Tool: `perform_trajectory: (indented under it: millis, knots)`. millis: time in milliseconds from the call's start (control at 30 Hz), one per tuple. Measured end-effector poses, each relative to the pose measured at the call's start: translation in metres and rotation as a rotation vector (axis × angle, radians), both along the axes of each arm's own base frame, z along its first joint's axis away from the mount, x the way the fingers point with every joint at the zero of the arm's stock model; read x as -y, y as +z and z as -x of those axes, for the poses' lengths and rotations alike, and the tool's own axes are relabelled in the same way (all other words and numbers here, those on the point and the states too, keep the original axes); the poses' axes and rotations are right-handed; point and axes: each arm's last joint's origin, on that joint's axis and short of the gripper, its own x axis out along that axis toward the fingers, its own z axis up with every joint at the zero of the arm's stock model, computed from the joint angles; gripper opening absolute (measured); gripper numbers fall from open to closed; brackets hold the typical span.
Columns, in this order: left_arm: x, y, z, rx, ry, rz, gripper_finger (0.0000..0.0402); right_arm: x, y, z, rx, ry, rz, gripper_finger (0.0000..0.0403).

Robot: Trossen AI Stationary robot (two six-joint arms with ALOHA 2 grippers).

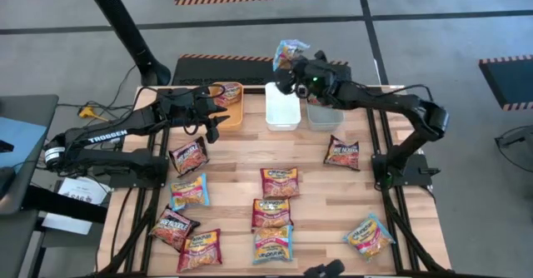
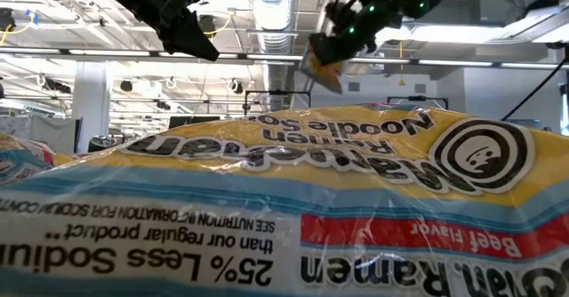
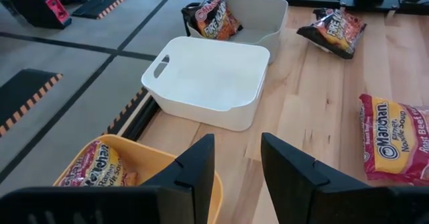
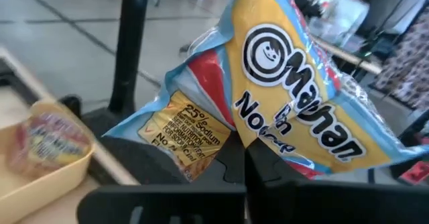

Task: Sort Maruchan noodles
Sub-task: Put the blue noodle pack into the white bin

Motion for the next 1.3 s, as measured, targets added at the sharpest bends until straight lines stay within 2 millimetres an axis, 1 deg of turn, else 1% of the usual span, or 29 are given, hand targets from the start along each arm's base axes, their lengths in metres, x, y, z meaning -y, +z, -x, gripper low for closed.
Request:
perform_trajectory:
  millis: [133, 233, 467, 600, 667, 733, 1033, 1300]
  knots:
    - [0.0, 0.0, 0.0, -0.002, 0.009, -0.004, 0.0114, -0.002, -0.024, -0.015, -0.045, 0.012, -0.043, 0.0004]
    - [0.0, 0.0, 0.0, -0.005, 0.011, -0.003, 0.0114, -0.001, -0.037, -0.023, -0.068, 0.014, -0.056, 0.0004]
    - [0.0, 0.0, 0.0, -0.006, 0.013, -0.004, 0.0114, 0.003, -0.071, -0.032, -0.182, 0.005, -0.11, 0.0004]
    - [0.0, 0.0, 0.0, -0.007, 0.013, -0.003, 0.0114, 0.004, -0.086, -0.035, -0.239, -0.011, -0.13, 0.0004]
    - [0.0, -0.001, 0.0, -0.01, 0.013, -0.002, 0.0114, 0.003, -0.09, -0.034, -0.262, -0.014, -0.15, 0.0004]
    - [0.0, -0.001, 0.0, -0.009, 0.014, 0.001, 0.0114, 0.003, -0.089, -0.034, -0.244, -0.02, -0.159, 0.0004]
    - [0.0, -0.001, 0.001, -0.002, 0.021, 0.016, 0.0114, 0.002, -0.094, -0.03, -0.266, -0.036, -0.212, 0.0004]
    - [0.0, -0.001, 0.001, -0.002, 0.021, 0.017, 0.0114, 0.002, -0.094, -0.031, -0.19, -0.051, -0.253, 0.0004]
